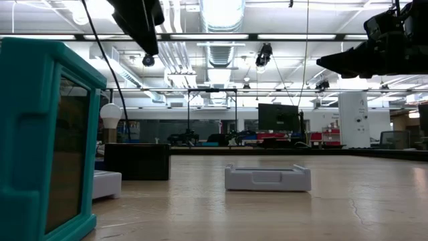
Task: Pick & Place Office items
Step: Put the black digital clock into the black bin
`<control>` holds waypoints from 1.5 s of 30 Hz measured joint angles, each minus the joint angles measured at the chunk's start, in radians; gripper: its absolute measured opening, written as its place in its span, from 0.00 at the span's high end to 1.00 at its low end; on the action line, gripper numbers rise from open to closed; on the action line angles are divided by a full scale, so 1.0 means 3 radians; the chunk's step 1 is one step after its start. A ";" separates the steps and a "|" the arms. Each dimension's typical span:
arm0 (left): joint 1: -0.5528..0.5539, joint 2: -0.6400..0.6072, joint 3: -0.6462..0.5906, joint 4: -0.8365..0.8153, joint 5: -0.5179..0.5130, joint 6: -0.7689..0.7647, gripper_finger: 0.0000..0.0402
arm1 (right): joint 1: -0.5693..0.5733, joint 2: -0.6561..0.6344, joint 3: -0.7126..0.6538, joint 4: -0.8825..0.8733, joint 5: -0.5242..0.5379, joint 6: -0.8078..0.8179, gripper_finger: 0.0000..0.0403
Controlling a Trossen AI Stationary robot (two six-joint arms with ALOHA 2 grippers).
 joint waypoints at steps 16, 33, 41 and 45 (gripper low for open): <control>0.0447 0.0007 -0.0498 0.0446 0.0669 0.0244 0.44 | 0.0000 0.0000 -0.0001 0.0000 0.0000 0.0000 0.65; 0.0476 0.0623 -0.0542 0.0646 0.0849 0.0435 0.44 | 0.0000 0.0000 -0.0001 -0.0001 0.0000 0.0000 0.65; 0.0513 0.0890 -0.0505 0.0716 0.1056 0.0444 0.44 | 0.0001 0.0000 0.0000 -0.0001 -0.0001 0.0000 0.65; 0.0532 0.0907 -0.0485 0.0707 0.1098 0.0444 0.44 | 0.0001 0.0000 -0.0001 -0.0005 -0.0001 0.0000 0.65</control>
